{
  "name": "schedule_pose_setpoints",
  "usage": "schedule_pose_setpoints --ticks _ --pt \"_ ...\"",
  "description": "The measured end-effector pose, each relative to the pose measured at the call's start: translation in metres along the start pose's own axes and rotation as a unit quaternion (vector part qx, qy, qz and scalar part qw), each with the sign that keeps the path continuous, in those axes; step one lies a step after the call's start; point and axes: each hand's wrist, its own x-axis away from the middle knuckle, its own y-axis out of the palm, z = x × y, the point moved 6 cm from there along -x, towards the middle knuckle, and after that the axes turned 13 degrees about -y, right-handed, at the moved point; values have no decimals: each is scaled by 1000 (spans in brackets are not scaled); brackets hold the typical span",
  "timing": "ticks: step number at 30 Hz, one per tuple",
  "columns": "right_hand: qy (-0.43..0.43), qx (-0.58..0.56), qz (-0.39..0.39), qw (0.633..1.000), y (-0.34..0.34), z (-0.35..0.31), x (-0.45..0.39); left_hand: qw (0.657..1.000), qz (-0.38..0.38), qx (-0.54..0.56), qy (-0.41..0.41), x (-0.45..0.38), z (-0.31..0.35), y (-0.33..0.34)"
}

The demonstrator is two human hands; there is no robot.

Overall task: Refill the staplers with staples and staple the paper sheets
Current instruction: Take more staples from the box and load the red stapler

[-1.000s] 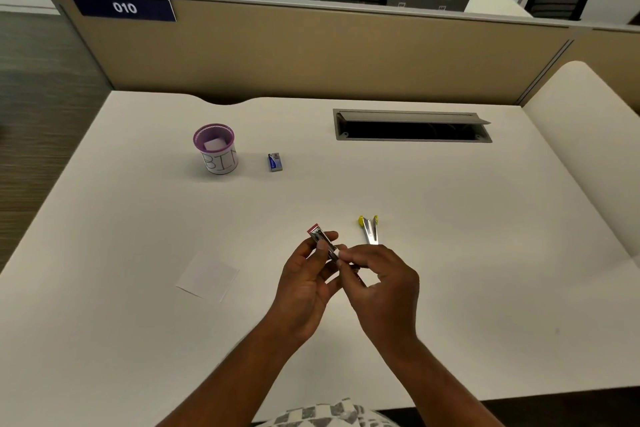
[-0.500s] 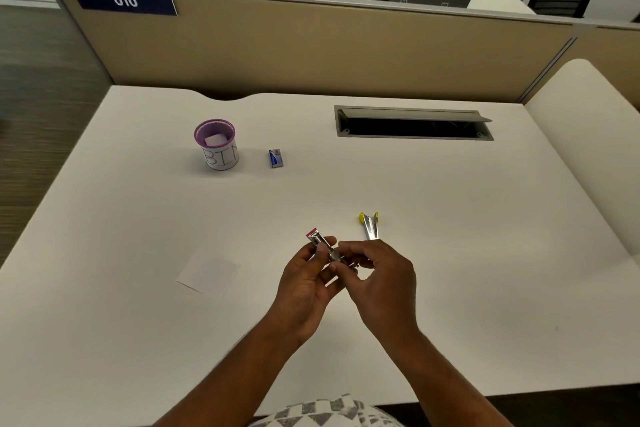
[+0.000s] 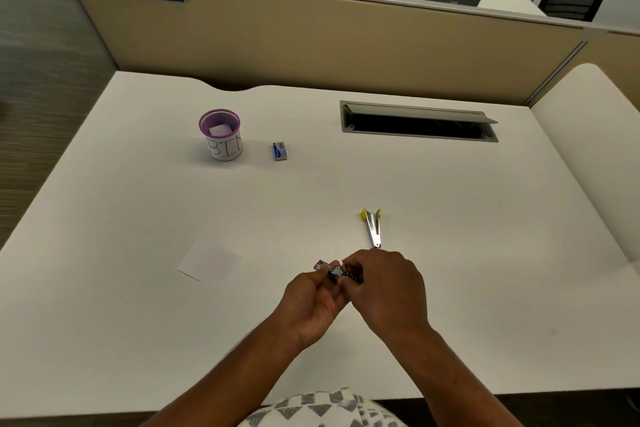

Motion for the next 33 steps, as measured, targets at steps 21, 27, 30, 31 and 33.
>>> schedule_pose_setpoints --ticks 21,27,30,31,33 --pt "27 -108 -33 993 8 15 4 990 -12 -116 82 8 -2 2" --pt "81 -207 2 975 20 27 10 955 25 -259 145 13 1 5" --pt "91 -248 -2 964 28 28 10 934 47 -311 169 13 7 3" --pt "91 -261 -1 961 30 28 10 930 54 -320 173 11 9 3" --pt "93 -283 6 955 34 26 11 926 60 -327 178 9 15 2"
